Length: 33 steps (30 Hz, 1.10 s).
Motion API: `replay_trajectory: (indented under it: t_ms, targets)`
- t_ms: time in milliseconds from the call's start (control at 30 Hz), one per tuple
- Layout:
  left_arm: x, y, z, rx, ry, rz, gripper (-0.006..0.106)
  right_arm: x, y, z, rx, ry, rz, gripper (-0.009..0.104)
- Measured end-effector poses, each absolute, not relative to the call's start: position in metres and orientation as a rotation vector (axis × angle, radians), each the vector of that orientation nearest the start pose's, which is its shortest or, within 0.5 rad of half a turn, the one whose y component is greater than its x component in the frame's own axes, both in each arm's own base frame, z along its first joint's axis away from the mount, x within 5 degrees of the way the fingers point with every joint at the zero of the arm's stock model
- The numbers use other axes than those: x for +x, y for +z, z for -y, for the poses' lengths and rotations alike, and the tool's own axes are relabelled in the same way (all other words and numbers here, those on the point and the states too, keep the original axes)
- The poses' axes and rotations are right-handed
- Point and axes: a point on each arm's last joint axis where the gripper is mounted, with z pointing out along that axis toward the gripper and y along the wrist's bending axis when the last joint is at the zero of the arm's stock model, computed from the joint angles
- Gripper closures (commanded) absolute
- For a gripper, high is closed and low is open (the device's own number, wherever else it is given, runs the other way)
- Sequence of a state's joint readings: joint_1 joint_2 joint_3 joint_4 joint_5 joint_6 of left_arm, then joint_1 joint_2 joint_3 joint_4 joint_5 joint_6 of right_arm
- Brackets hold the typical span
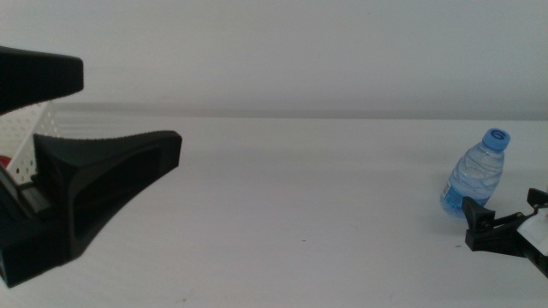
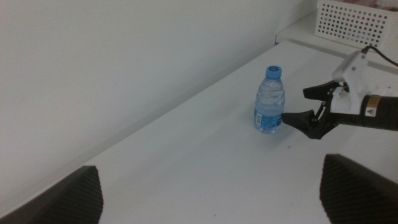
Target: Use arms to grab the bottles and put them into the dustbin to the left of the table.
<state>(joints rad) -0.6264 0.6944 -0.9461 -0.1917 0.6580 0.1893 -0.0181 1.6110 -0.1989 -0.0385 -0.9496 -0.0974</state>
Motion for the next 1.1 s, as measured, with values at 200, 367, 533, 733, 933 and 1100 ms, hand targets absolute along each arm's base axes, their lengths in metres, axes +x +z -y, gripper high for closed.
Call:
replay_trajectory:
  t_ms: [200, 367, 533, 733, 933, 1100]
  targets:
    - [0.093, 0.410, 0.081, 0.699, -0.511, -1.779, 0.007, 0.228, 0.128, 0.001, -0.161, -0.084, -1.949, 0.008]
    - [0.093, 0.410, 0.081, 0.699, -0.509, -1.779, 0.007, 0.236, 0.125, 0.001, -0.170, -0.082, -1.952, 0.008]
    - [0.093, 0.410, 0.081, 0.699, -0.509, -1.779, 0.007, 0.246, 0.126, -0.001, -0.198, -0.076, -1.934, 0.008]
    - [0.093, 0.410, 0.081, 0.699, -0.509, -1.779, 0.007, 0.259, 0.126, -0.003, -0.238, -0.065, -1.916, 0.008]
    - [0.093, 0.410, 0.081, 0.699, -0.509, -1.779, 0.007, 0.269, 0.121, -0.004, -0.255, -0.060, -1.917, 0.008]
    - [0.093, 0.410, 0.081, 0.699, -0.509, -1.779, 0.007, 0.279, 0.119, -0.004, -0.255, -0.060, -1.912, 0.008]
